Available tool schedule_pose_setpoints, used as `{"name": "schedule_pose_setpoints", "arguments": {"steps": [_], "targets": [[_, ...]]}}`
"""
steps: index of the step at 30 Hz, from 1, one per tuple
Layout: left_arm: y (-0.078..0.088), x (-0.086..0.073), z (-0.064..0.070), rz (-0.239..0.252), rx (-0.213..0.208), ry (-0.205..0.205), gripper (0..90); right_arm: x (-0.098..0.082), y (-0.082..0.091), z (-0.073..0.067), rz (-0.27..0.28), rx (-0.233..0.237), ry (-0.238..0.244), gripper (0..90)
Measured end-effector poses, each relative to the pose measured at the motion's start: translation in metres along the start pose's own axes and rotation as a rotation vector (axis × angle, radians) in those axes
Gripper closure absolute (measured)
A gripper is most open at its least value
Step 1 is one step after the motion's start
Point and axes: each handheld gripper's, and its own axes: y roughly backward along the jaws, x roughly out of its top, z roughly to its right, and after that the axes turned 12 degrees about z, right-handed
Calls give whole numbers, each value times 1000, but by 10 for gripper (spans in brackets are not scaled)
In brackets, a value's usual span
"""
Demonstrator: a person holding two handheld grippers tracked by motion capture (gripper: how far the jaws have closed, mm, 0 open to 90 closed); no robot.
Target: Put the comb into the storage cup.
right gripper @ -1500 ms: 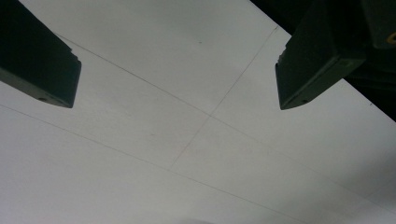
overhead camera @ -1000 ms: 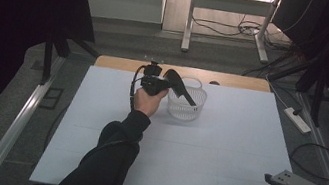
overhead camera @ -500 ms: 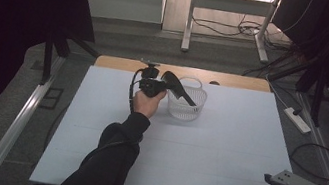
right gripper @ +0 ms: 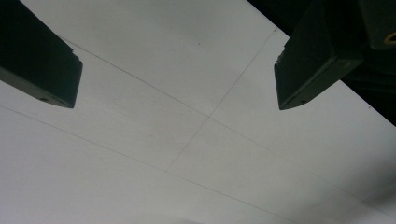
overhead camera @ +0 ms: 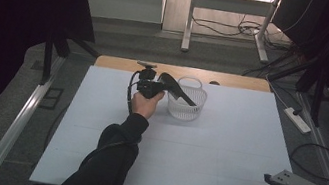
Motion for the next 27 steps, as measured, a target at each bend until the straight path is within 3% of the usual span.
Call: {"name": "schedule_pose_setpoints", "arguments": {"steps": [9,27], "targets": [[0,-1,1,-10,32,-37,807,0,0,0,-1,0,0,17],[3,3,14,-30,125,-201,719,0,-1,0,-7,0,-2,21]]}}
